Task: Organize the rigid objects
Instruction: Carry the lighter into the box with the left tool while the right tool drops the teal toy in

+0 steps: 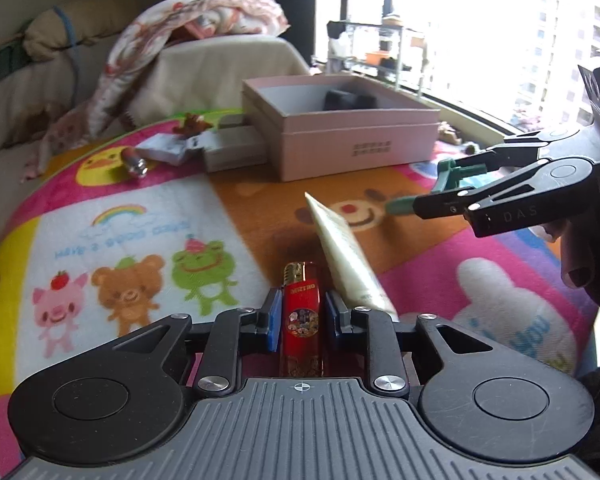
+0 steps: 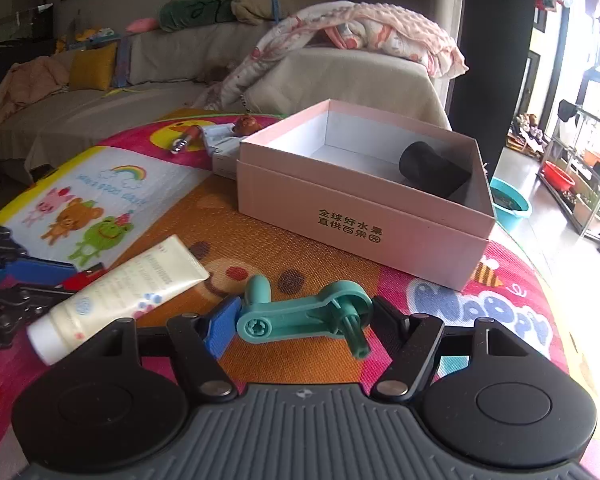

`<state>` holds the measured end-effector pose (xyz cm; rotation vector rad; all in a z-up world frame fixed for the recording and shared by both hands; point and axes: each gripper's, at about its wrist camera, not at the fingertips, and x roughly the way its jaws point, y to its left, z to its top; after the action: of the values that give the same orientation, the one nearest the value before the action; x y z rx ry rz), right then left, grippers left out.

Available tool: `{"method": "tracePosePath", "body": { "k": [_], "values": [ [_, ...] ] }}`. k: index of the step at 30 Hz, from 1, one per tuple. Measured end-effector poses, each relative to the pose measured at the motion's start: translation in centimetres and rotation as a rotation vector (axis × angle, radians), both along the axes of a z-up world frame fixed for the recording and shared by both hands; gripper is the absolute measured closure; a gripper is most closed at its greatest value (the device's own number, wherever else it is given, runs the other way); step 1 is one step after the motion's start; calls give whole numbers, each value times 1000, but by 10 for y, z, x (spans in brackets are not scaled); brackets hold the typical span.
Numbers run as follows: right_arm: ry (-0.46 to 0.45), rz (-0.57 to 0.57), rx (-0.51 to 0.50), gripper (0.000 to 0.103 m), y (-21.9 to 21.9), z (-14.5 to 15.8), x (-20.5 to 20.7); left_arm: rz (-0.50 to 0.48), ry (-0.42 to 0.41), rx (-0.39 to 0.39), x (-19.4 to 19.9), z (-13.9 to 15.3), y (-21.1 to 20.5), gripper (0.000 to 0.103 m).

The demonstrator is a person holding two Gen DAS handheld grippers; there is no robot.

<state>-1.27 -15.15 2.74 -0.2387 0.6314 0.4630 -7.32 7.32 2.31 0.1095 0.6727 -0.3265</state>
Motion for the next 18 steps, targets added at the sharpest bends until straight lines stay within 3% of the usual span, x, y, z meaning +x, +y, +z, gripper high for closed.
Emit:
{"method": "tracePosePath", "body": {
  "k": [7,13,16,18],
  "values": [
    [-109,-32,14,32,-29,38,-19,-76,-127,-25,12,51,-13,76],
    [-264,-79,82,32,-36,86,2,-137,-292,-58,62,113,-35,76],
    [-327,-116,105,32,-29,106,31,-150,-317,-172,110,136,-42,76],
    [-368,-129,144,29,-27,113,51,-151,-246,-277,150,138,-47,75]
  ]
}}
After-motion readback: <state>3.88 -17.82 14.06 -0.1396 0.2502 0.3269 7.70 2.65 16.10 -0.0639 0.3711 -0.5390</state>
